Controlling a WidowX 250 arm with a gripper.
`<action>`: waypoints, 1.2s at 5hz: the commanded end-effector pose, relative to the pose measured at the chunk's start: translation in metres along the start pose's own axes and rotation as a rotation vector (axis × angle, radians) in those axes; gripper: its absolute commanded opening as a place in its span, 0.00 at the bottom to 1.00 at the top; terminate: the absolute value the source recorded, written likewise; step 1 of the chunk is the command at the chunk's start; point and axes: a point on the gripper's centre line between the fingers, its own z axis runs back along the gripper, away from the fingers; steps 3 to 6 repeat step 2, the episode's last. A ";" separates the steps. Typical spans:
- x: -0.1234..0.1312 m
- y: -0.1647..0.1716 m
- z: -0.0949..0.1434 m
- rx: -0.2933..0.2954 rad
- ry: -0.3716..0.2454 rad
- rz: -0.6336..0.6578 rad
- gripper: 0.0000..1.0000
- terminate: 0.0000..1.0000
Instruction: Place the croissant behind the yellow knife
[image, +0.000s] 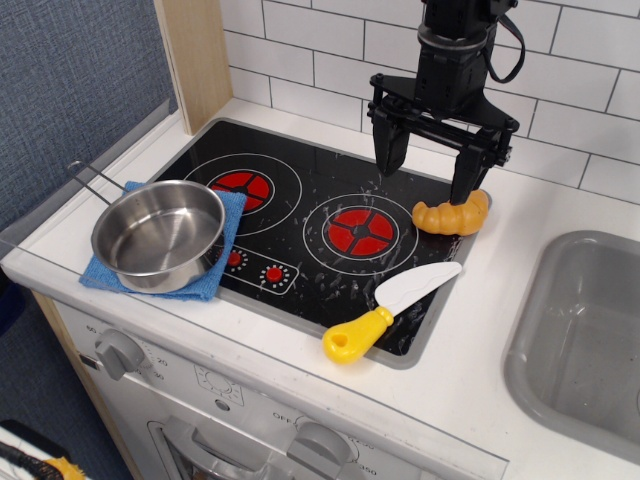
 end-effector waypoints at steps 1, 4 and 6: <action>0.001 -0.005 0.021 0.001 -0.063 -0.007 1.00 0.00; 0.001 -0.005 0.021 0.001 -0.063 -0.007 1.00 1.00; 0.001 -0.005 0.021 0.001 -0.063 -0.007 1.00 1.00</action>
